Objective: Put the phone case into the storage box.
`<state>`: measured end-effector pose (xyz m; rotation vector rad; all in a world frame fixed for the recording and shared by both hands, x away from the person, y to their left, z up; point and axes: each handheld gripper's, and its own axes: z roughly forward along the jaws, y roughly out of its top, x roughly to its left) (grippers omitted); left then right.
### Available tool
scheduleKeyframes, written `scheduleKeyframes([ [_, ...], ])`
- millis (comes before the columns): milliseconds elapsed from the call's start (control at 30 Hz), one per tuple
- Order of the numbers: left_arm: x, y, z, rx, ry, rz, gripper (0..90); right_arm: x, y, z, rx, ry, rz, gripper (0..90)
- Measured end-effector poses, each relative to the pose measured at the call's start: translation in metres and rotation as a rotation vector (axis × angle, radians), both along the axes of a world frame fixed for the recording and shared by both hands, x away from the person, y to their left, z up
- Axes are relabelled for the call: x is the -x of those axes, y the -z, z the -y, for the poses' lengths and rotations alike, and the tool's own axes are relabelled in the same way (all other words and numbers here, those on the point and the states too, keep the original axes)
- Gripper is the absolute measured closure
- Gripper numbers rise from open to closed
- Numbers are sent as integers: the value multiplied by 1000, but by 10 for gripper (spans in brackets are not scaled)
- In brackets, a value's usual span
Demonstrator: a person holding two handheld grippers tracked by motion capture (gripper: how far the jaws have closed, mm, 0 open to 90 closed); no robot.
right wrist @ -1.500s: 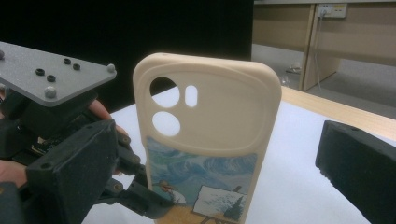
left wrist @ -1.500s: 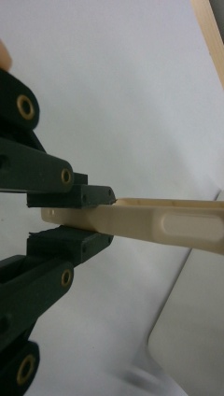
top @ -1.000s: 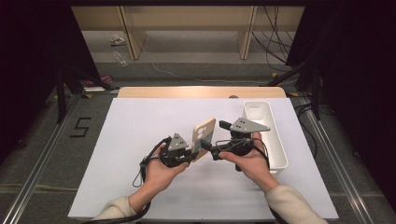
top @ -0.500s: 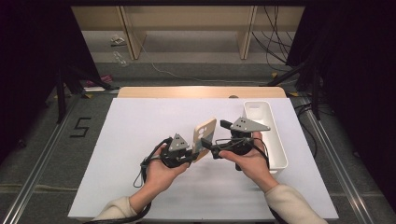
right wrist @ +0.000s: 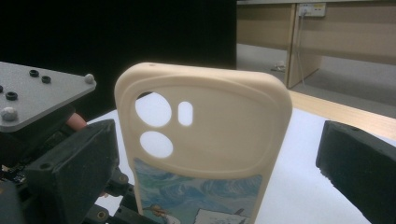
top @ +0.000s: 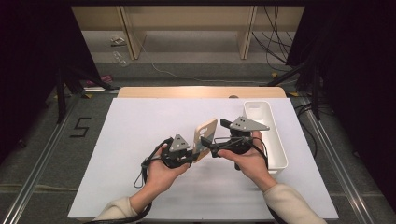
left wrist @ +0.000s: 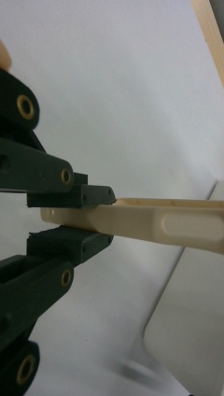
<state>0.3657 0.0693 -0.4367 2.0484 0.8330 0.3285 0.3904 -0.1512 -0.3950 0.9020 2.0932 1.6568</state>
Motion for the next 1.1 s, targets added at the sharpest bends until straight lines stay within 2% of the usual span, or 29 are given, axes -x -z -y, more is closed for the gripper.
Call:
scheduleKeyframes([
  [267,0,1,6,-5,12,0,796,0,-1,0,-5,8,5,2],
  [1100,3,3,11,-5,24,-3,795,0,1,-2,-3,6,5,1],
])
